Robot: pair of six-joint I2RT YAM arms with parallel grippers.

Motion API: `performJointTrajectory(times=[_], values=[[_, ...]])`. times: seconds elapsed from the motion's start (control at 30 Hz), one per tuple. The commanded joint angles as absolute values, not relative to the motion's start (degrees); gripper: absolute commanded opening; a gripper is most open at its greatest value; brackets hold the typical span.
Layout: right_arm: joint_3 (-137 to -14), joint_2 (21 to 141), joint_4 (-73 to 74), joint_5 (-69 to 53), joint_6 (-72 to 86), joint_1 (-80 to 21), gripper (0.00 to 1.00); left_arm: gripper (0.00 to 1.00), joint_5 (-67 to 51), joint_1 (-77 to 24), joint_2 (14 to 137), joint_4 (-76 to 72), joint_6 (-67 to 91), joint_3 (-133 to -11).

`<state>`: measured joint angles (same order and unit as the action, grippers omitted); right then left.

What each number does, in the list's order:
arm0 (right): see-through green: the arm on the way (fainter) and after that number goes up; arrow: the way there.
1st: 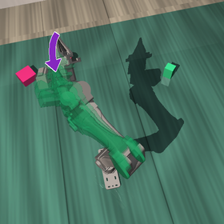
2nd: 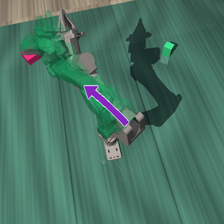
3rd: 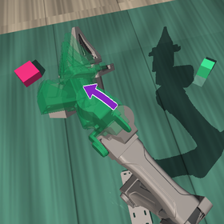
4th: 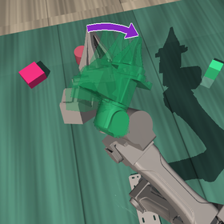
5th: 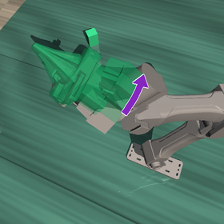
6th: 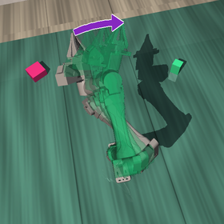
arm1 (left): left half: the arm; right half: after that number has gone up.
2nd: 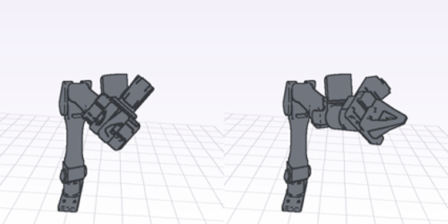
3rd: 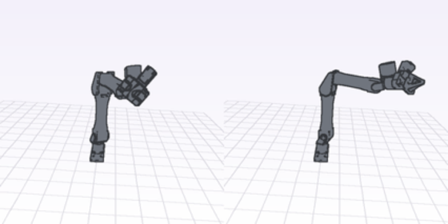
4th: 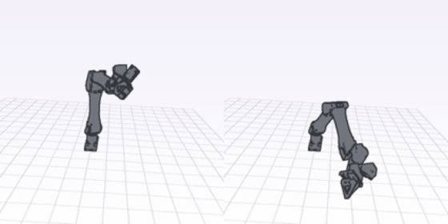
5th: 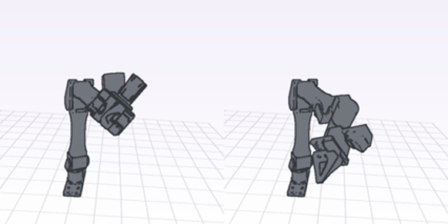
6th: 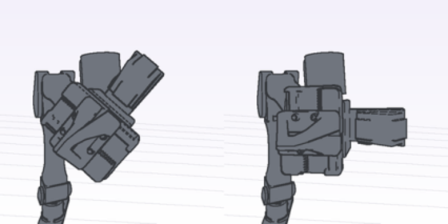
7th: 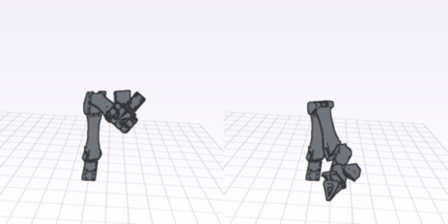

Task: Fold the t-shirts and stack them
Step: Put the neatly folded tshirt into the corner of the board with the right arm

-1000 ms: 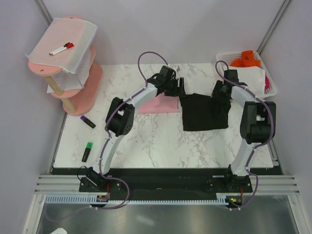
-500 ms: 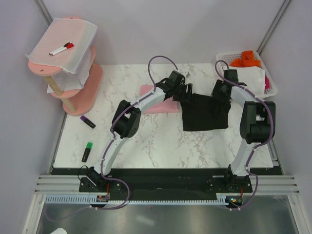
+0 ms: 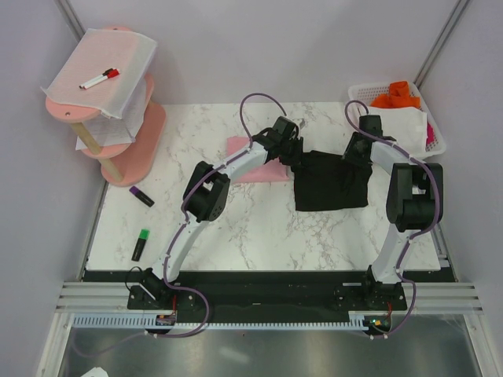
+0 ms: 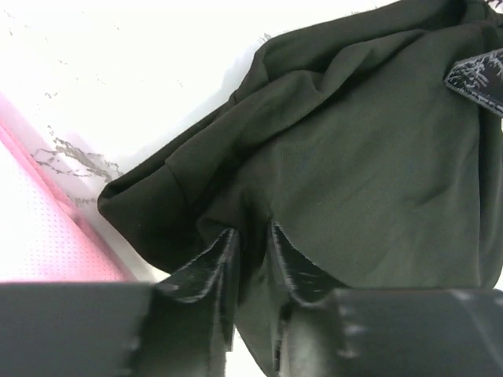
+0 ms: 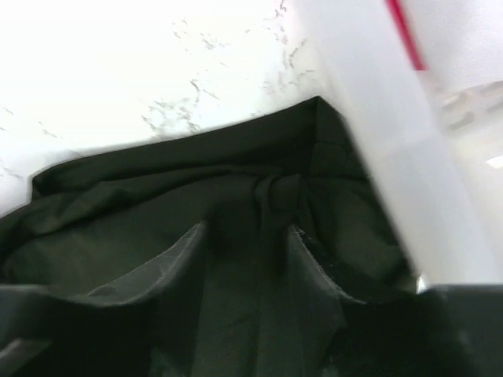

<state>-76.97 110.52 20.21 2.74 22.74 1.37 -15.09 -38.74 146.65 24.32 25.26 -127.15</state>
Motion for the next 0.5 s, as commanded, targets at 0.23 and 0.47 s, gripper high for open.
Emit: performJointTrajectory(times=[0.23,0.47], values=[[-71.4,106.6,17.7,2.9,24.0,2.8,0.0,0.02,-17.1,-40.0,145.5,22.2,25.8,-127.9],[-64.6,93.5,16.8,4.6,25.0,2.8,0.0,0.02,-17.0,-41.0,139.7,19.2,25.0,-121.1]])
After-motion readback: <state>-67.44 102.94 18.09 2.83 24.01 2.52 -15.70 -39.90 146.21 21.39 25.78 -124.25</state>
